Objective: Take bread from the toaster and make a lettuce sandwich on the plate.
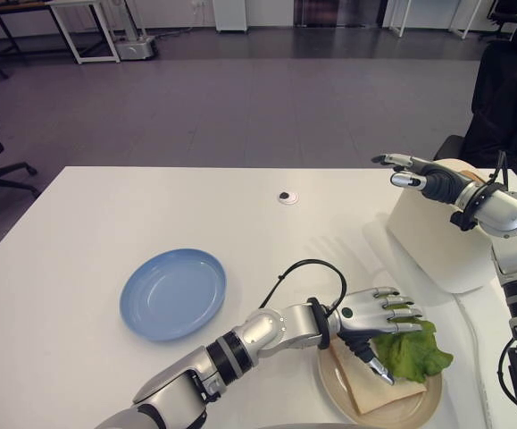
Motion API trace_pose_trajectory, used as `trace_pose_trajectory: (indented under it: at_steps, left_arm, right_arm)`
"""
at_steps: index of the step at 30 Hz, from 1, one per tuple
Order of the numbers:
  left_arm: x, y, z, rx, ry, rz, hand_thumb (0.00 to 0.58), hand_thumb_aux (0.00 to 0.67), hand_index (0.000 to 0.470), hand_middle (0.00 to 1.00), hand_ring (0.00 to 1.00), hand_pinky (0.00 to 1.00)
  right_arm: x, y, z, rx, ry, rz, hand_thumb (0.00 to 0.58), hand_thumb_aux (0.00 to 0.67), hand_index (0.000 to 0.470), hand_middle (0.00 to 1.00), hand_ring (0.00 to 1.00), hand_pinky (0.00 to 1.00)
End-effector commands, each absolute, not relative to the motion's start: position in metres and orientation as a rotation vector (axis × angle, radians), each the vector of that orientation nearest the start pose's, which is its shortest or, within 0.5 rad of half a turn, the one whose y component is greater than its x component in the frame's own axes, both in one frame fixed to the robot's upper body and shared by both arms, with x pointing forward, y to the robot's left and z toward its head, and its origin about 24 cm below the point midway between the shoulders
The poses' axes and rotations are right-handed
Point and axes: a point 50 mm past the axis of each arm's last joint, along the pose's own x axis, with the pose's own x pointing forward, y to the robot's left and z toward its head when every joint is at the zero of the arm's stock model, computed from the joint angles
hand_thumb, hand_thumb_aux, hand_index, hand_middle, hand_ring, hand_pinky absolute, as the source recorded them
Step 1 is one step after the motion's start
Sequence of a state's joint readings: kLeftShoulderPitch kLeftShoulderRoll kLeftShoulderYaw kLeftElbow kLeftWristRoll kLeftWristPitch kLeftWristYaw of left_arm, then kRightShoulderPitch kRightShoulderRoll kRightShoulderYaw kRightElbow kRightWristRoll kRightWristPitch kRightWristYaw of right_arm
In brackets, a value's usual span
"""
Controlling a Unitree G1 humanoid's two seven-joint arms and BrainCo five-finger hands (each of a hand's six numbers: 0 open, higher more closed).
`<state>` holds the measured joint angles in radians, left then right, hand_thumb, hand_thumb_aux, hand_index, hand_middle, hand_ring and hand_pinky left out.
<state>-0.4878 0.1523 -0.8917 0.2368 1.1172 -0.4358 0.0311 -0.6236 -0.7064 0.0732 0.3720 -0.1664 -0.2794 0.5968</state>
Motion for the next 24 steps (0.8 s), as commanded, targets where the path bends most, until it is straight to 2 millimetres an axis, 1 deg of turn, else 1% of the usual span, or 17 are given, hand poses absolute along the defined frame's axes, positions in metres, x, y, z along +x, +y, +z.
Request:
trace_pose_trajectory:
  at_steps: [1, 2, 3, 4, 5, 6, 7, 10, 14, 22, 23, 24]
  left_arm:
    - [0.2126, -0.0466, 0.0579, 1.304, -1.019, -1.093, 0.438, 0.339, 0.238, 0.00, 0.00, 0.00]
    - [0.2127, -0.0469, 0.0576, 1.299, -1.015, -1.094, 0.466, 0.373, 0.262, 0.00, 0.00, 0.00]
    - [0.2129, -0.0470, 0.0571, 1.290, -1.007, -1.096, 0.474, 0.384, 0.269, 0.00, 0.00, 0.00]
    - [0.2134, -0.0469, 0.0562, 1.267, -0.987, -1.099, 0.494, 0.413, 0.289, 0.00, 0.00, 0.00]
    - [0.2139, -0.0467, 0.0555, 1.253, -0.970, -1.101, 0.498, 0.418, 0.293, 0.00, 0.00, 0.00]
    - [0.2143, -0.0466, 0.0551, 1.240, -0.960, -1.103, 0.521, 0.457, 0.321, 0.00, 0.00, 0.00]
    - [0.2145, -0.0466, 0.0548, 1.231, -0.955, -1.105, 0.551, 0.520, 0.365, 0.00, 0.00, 0.00]
    - [0.2155, -0.0460, 0.0551, 1.192, -0.933, -1.106, 0.579, 0.644, 0.452, 0.00, 0.00, 0.00]
    - [0.2178, -0.0432, 0.0572, 1.169, -0.921, -1.096, 0.580, 0.670, 0.470, 0.00, 0.00, 0.00]
    - [0.2183, -0.0418, 0.0609, 1.149, -0.919, -1.087, 0.580, 0.670, 0.470, 0.00, 0.00, 0.00]
    - [0.2183, -0.0416, 0.0618, 1.148, -0.919, -1.085, 0.496, 0.415, 0.291, 0.00, 0.00, 0.00]
    - [0.2183, -0.0414, 0.0629, 1.148, -0.920, -1.083, 0.508, 0.434, 0.304, 0.00, 0.00, 0.00]
  right_arm:
    - [0.3375, -0.2256, 0.1822, -0.984, -0.217, 0.548, 0.000, 0.000, 0.000, 0.00, 0.00, 0.00]
    - [0.3375, -0.2256, 0.1821, -0.984, -0.216, 0.548, 0.000, 0.000, 0.000, 0.00, 0.00, 0.00]
    - [0.3376, -0.2255, 0.1821, -0.984, -0.216, 0.548, 0.000, 0.000, 0.000, 0.00, 0.00, 0.00]
    - [0.3377, -0.2253, 0.1820, -0.984, -0.216, 0.548, 0.000, 0.000, 0.000, 0.00, 0.00, 0.00]
    - [0.3378, -0.2252, 0.1820, -0.984, -0.216, 0.548, 0.000, 0.000, 0.000, 0.00, 0.00, 0.00]
    - [0.3378, -0.2253, 0.1820, -0.984, -0.217, 0.547, 0.000, 0.000, 0.000, 0.00, 0.00, 0.00]
    - [0.3377, -0.2255, 0.1823, -0.984, -0.218, 0.545, 0.000, 0.000, 0.000, 0.00, 0.00, 0.00]
    - [0.3380, -0.2259, 0.1831, -0.984, -0.220, 0.542, 0.000, 0.000, 0.000, 0.00, 0.00, 0.00]
    - [0.3394, -0.2244, 0.1824, -0.983, -0.219, 0.544, 0.000, 0.000, 0.000, 0.00, 0.00, 0.00]
    - [0.3408, -0.2240, 0.1813, -0.981, -0.216, 0.548, 0.000, 0.000, 0.000, 0.00, 0.00, 0.00]
    - [0.3408, -0.2239, 0.1811, -0.981, -0.216, 0.548, 0.000, 0.000, 0.000, 0.00, 0.00, 0.00]
    - [0.3410, -0.2236, 0.1810, -0.981, -0.216, 0.549, 0.000, 0.000, 0.000, 0.00, 0.00, 0.00]
